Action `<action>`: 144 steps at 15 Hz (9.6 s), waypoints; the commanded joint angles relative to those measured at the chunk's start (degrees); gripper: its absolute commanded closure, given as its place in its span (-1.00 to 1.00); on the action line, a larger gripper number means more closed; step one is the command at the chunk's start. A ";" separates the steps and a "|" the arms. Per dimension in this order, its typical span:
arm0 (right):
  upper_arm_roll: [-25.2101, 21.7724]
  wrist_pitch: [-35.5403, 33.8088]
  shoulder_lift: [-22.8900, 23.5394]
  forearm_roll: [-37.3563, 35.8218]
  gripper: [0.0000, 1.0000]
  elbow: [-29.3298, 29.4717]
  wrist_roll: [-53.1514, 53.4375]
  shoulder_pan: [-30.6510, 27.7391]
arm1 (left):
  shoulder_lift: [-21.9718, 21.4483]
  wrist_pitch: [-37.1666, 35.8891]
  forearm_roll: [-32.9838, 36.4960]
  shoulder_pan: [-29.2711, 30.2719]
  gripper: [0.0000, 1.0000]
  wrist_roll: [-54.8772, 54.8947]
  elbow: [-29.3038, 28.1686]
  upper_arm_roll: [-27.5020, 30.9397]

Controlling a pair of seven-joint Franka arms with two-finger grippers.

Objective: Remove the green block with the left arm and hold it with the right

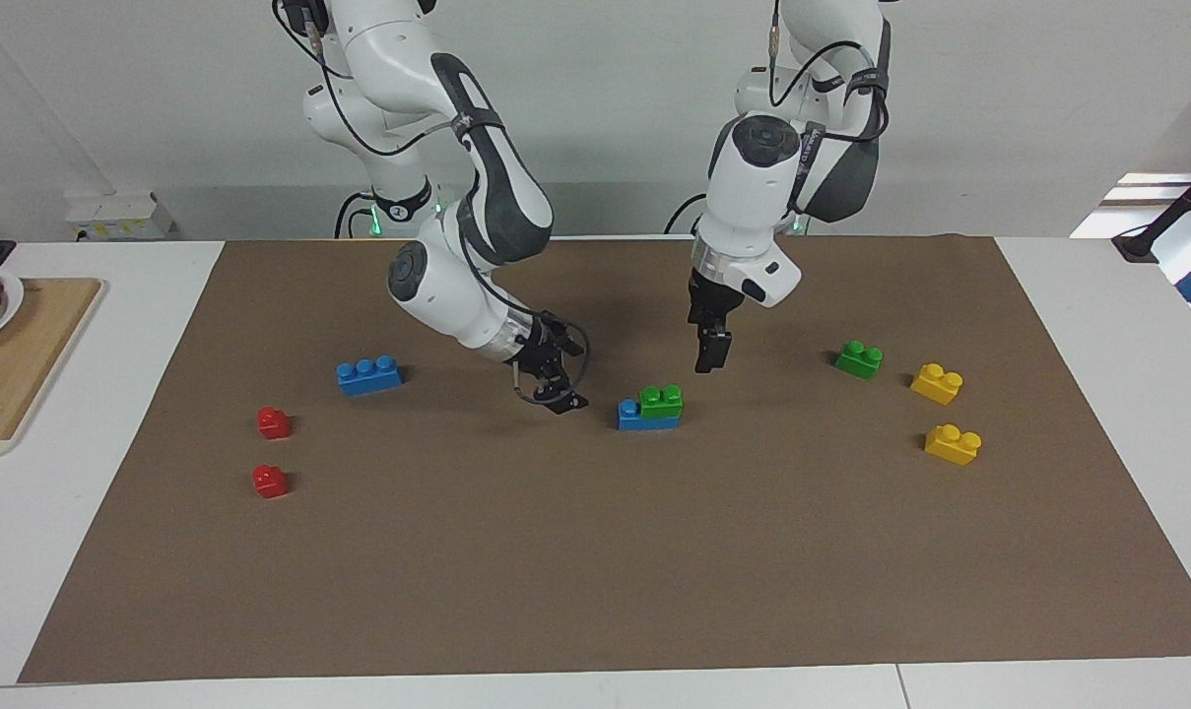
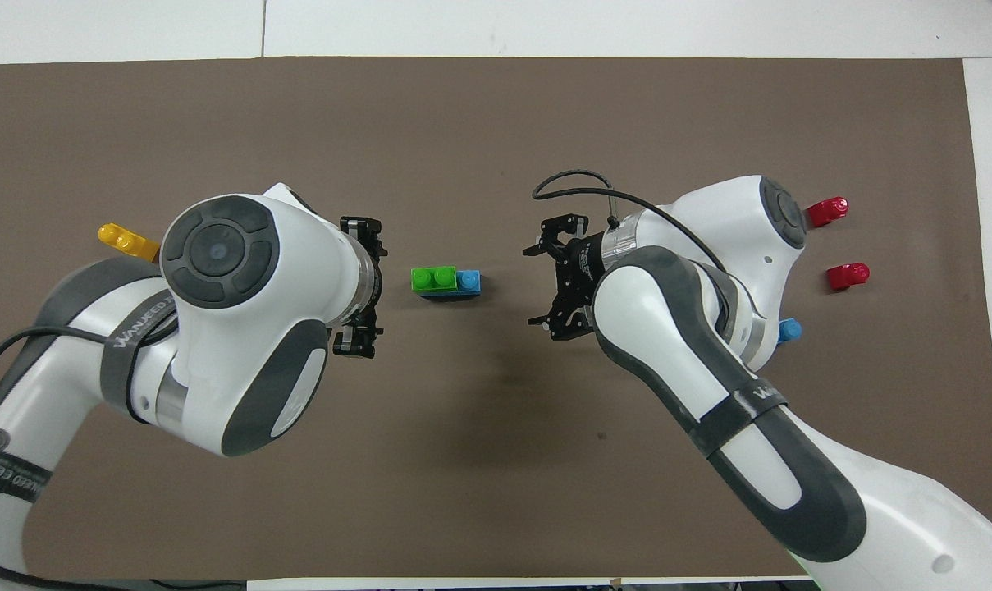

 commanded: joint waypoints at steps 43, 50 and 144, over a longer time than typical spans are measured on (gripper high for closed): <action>-0.05 18.00 12.93 10.27 1.00 7.52 -1.12 7.82 | 12.58 9.63 0.56 -2.23 -1.00 -13.35 3.10 1.13; -0.05 20.01 13.02 10.71 1.00 7.08 -1.47 8.35 | 12.58 11.03 1.78 -2.23 -0.68 -13.26 2.84 1.13; 0.65 -43.18 -20.38 -50.44 -1.00 16.92 -88.54 -28.39 | -10.97 -27.27 3.20 27.39 -1.00 112.69 11.53 1.39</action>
